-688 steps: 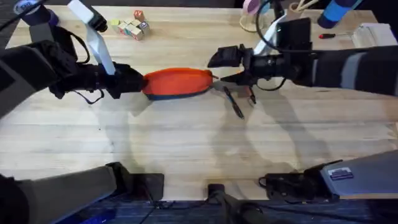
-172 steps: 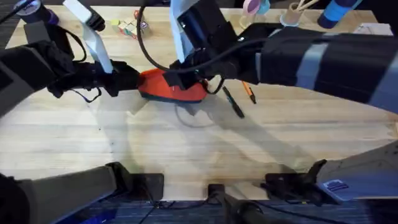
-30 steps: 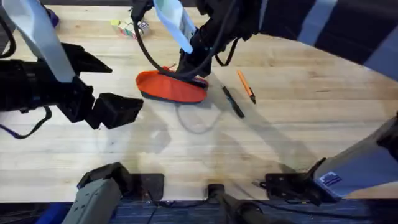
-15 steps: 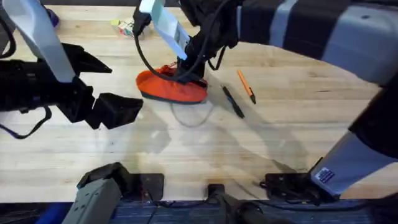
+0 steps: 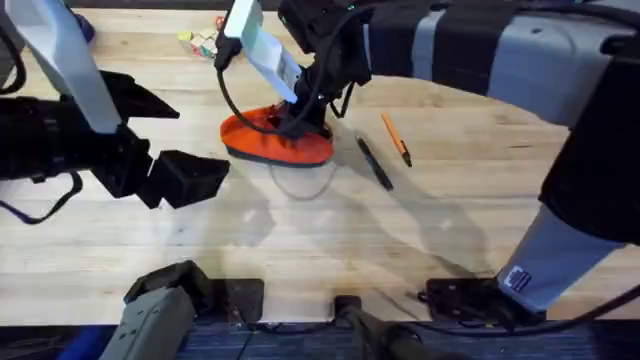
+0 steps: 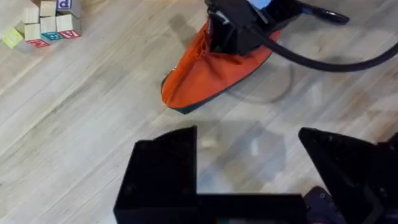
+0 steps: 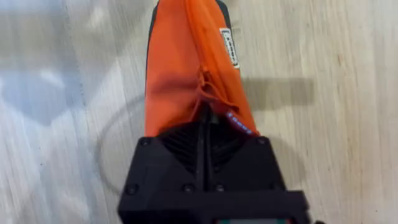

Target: Unzip the bag, pick up the pens from the table one at a time and place them inside, then zip the bag closed.

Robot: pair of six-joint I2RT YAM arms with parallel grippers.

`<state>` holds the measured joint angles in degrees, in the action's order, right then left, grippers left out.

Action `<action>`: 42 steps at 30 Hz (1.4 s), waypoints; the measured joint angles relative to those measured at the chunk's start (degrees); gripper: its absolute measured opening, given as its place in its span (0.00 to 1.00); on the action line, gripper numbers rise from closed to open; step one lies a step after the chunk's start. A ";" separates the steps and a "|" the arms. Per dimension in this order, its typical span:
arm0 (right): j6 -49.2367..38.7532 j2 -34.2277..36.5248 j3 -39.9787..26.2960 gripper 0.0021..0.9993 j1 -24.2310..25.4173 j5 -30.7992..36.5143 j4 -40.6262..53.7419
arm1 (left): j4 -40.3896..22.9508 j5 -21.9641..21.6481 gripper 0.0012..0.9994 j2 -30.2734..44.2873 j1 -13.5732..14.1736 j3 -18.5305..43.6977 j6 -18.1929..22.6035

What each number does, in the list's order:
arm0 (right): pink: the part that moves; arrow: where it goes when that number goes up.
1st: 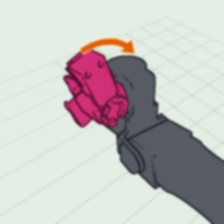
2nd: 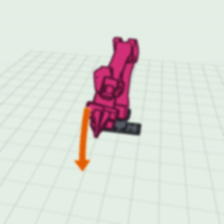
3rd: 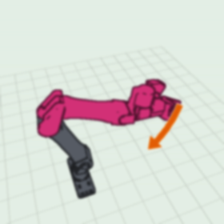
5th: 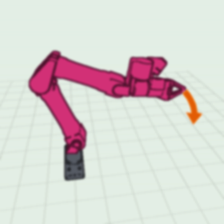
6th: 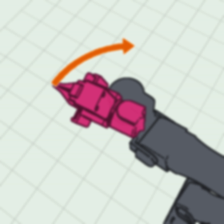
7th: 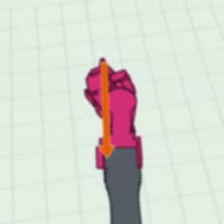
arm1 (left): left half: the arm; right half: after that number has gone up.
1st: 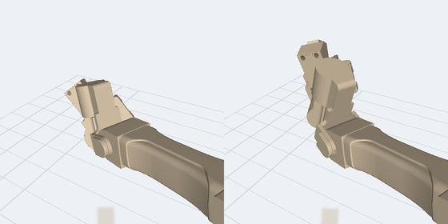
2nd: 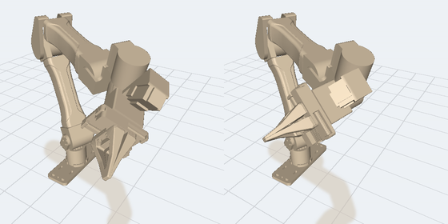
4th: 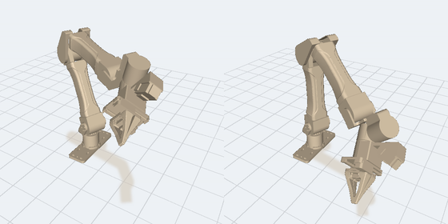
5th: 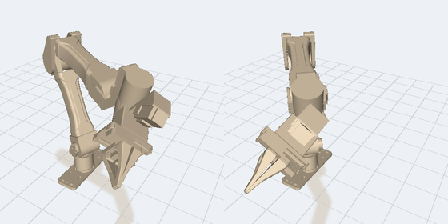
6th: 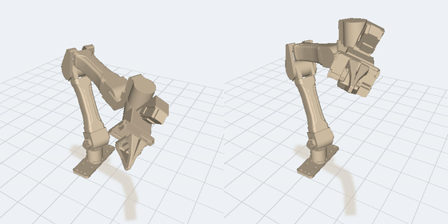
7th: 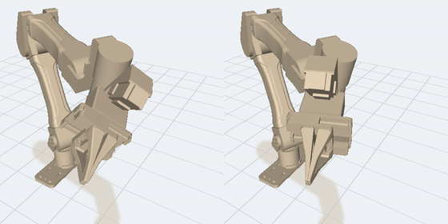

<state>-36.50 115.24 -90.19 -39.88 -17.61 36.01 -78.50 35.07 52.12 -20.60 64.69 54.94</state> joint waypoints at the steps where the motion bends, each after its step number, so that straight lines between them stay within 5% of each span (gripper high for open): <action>1: 0.03 0.00 0.00 0.19 0.00 0.02 0.08 | -0.02 0.00 0.99 0.00 0.00 0.00 0.00; 6: 0.00 0.00 0.00 0.92 0.00 0.26 1.97 | -0.22 0.00 0.99 0.02 0.00 0.00 0.02; 7: -0.20 0.00 0.00 0.97 0.00 0.22 2.32 | -0.22 0.00 0.99 0.01 0.00 0.00 0.00; 21: 0.08 -1.34 -0.11 1.00 -0.06 -1.38 4.51 | -0.22 0.00 0.99 0.00 0.00 0.00 0.00; 32: 1.00 -12.49 -0.11 1.00 -0.07 -1.53 7.39 | -0.20 0.00 0.99 0.00 0.00 0.00 0.00; 42: 13.23 -20.71 -0.11 1.00 0.04 1.46 9.61 | -0.20 0.00 0.99 0.00 0.00 0.00 0.00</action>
<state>-23.27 94.53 -90.30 -39.83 -16.15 45.62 -78.70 35.07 52.12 -20.60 64.69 54.94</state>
